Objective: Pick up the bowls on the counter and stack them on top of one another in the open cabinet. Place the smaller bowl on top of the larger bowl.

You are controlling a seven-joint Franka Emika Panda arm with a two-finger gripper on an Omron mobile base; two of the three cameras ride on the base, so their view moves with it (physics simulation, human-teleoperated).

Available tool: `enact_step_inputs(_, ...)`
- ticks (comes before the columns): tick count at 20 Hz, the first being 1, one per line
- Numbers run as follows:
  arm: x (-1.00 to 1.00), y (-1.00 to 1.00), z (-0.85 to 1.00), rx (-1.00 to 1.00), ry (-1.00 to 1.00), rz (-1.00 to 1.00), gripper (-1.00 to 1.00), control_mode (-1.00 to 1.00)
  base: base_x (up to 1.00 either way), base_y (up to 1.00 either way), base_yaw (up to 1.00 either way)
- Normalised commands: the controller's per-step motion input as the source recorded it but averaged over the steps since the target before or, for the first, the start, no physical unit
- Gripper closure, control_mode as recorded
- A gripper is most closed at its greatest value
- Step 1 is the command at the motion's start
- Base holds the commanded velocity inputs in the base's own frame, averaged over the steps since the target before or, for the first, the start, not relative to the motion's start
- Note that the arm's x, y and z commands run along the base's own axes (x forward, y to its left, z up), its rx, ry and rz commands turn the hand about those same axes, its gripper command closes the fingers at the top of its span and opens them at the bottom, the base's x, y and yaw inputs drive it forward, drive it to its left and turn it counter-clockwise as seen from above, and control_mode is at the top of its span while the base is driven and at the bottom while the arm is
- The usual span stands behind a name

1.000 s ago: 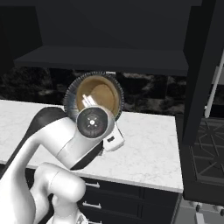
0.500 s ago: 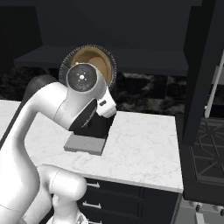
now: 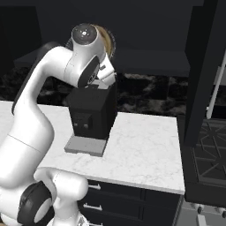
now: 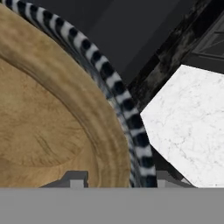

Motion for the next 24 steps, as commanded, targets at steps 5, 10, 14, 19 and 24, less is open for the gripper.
enact_step_inputs(5, 0.47, 0.0, -0.2, 0.0, 0.08, 0.0, 1.0, -1.0, 0.0, 0.0, 0.0)
enact_step_inputs(10, 0.71, 0.0, -0.1, 0.01, 0.01, -0.01, 1.0, -1.0, 0.0, 0.0, 0.0)
enact_step_inputs(14, 0.87, 0.0, 0.0, 0.0, 0.08, -0.01, 1.0, -1.0, 0.0, 0.0, 0.0)
enact_step_inputs(19, 0.96, 0.0, 0.0, 0.02, 0.1, -0.02, 1.0, -1.0, 0.0, 0.0, 0.0)
enact_step_inputs(24, 0.6, 0.0, -0.01, 0.0, 0.07, -0.02, -1.0, -1.0, 0.0, 0.0, 0.0)
